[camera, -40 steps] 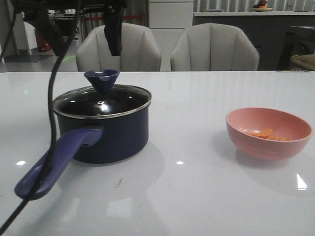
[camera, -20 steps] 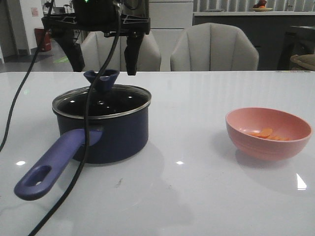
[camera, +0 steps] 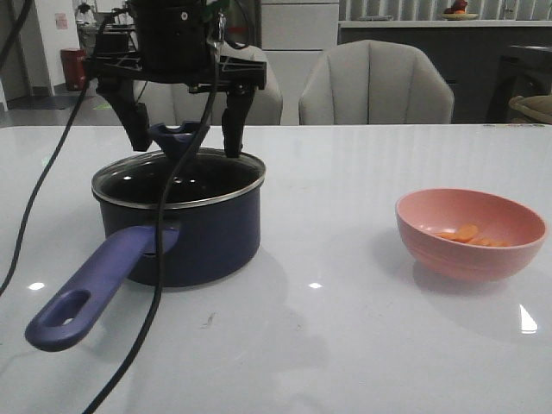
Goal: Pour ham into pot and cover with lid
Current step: 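Lower the left gripper onto the purple knob of the glass lid and grasp, then lift the glass lid off with the left gripper and set it beside the pot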
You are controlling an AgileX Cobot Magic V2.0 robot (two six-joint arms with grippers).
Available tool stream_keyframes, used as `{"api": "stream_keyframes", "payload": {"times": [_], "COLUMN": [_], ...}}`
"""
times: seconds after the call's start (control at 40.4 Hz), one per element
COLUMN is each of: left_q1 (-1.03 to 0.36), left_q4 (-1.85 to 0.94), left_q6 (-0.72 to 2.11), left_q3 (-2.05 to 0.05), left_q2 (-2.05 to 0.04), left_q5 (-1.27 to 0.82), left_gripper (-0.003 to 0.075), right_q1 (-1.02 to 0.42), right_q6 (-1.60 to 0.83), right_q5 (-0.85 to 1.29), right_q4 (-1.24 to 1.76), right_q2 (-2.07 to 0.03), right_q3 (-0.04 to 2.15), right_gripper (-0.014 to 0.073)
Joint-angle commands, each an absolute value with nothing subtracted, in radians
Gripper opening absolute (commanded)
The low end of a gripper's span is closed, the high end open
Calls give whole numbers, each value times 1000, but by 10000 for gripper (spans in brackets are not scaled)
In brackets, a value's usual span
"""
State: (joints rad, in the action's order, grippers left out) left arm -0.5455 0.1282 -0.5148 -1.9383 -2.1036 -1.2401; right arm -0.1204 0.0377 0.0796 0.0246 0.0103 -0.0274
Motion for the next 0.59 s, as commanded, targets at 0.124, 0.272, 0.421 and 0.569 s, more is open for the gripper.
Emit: {"api": "stream_keyframes", "payload": {"times": [0.124, 0.272, 0.421, 0.569], "left_q1": [-548, -548, -548, -548], "left_q4": [135, 135, 132, 134], "left_q6": [-525, -525, -525, -511], "left_q3": [-1970, -1970, -1970, -1970], "left_q2": [-2048, -2048, -2048, -2034], "left_q5": [-1267, -1267, -1267, -1269], "left_gripper": [583, 442, 355, 350], "right_q1": [-115, -115, -115, -115], "right_q6": [33, 33, 33, 33], "right_q5": [0, 0, 0, 0], "right_q4": [10, 10, 10, 10], "right_q2": [30, 30, 30, 30], "right_q3": [-22, -22, -22, -22], "right_gripper": [178, 178, 178, 178]}}
